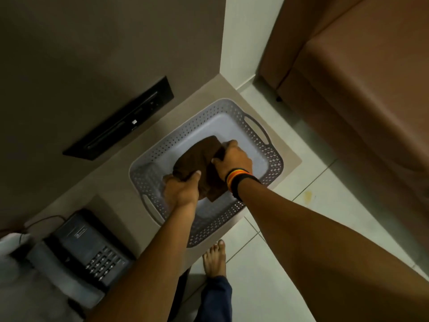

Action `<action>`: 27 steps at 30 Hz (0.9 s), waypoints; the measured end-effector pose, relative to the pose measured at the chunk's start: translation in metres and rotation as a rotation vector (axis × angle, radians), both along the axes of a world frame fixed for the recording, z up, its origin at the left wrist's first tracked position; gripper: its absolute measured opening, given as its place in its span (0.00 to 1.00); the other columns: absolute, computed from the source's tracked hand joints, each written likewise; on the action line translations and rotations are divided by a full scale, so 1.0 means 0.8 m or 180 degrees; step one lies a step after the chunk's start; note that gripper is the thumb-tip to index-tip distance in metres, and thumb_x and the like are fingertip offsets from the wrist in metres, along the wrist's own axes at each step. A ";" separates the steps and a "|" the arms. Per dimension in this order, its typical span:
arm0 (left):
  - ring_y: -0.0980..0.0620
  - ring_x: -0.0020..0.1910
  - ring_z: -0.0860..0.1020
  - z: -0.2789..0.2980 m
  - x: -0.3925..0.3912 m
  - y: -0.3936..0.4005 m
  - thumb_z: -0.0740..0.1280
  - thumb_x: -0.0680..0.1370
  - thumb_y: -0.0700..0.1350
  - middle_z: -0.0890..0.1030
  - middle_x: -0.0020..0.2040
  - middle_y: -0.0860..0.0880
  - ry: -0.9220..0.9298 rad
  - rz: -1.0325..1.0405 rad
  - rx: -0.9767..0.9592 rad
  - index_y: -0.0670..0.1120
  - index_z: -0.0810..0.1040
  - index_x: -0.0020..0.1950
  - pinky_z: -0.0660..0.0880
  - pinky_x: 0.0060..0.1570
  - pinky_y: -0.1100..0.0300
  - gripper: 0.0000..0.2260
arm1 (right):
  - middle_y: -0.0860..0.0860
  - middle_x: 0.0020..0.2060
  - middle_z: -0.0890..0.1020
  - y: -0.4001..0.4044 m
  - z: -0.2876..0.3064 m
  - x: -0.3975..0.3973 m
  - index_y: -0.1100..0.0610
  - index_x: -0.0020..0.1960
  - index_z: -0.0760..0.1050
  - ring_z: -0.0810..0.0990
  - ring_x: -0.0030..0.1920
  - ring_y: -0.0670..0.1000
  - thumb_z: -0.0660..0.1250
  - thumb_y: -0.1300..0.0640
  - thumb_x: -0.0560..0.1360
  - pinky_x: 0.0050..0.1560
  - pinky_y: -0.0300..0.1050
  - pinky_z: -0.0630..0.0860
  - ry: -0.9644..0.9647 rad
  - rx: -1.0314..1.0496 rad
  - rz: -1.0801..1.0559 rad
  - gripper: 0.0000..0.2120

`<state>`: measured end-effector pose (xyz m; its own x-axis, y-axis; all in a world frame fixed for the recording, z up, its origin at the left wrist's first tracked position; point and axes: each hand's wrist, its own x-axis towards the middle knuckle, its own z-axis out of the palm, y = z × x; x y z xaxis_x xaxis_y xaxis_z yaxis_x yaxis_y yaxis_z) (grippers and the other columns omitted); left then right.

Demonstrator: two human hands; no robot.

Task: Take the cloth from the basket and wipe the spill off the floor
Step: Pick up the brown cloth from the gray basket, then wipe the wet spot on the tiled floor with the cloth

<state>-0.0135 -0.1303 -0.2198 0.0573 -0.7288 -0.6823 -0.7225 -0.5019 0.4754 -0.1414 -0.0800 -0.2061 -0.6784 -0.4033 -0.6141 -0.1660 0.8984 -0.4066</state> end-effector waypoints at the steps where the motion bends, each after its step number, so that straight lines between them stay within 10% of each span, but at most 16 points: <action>1: 0.35 0.61 0.83 -0.001 -0.006 -0.004 0.78 0.75 0.50 0.84 0.65 0.37 0.0081 0.0000 0.0068 0.37 0.79 0.66 0.79 0.58 0.48 0.25 | 0.57 0.57 0.81 -0.004 -0.001 0.002 0.57 0.65 0.70 0.80 0.60 0.63 0.72 0.51 0.75 0.64 0.59 0.75 -0.0136 0.0013 -0.0011 0.23; 6: 0.38 0.55 0.85 0.031 -0.027 0.006 0.71 0.77 0.35 0.86 0.58 0.38 0.0745 -0.0061 -0.0152 0.36 0.83 0.58 0.80 0.52 0.51 0.10 | 0.53 0.48 0.81 0.020 0.033 0.010 0.56 0.58 0.77 0.82 0.51 0.59 0.74 0.55 0.71 0.53 0.55 0.82 -0.0501 -0.0871 -0.0769 0.17; 11: 0.43 0.55 0.85 0.114 -0.050 0.086 0.72 0.75 0.44 0.85 0.56 0.44 0.1142 -0.0852 -0.0588 0.43 0.83 0.65 0.84 0.56 0.44 0.19 | 0.54 0.51 0.83 0.141 0.092 0.003 0.53 0.57 0.76 0.82 0.50 0.56 0.71 0.55 0.72 0.51 0.53 0.81 0.0063 -0.1601 -0.1659 0.14; 16: 0.55 0.46 0.87 0.142 -0.075 0.221 0.72 0.70 0.49 0.88 0.46 0.56 0.1323 -0.1994 -0.0197 0.53 0.85 0.51 0.86 0.48 0.53 0.11 | 0.44 0.45 0.83 0.322 0.095 0.011 0.50 0.56 0.75 0.82 0.46 0.44 0.70 0.57 0.75 0.46 0.42 0.79 0.0380 -0.1730 -0.2477 0.12; 27: 0.43 0.54 0.86 -0.118 -0.045 0.515 0.78 0.75 0.42 0.86 0.45 0.50 0.0475 -0.2579 0.1017 0.49 0.84 0.48 0.81 0.44 0.59 0.06 | 0.58 0.54 0.86 0.654 -0.134 0.064 0.53 0.63 0.77 0.84 0.55 0.62 0.72 0.56 0.76 0.57 0.49 0.79 -0.0107 -0.0516 -0.3041 0.17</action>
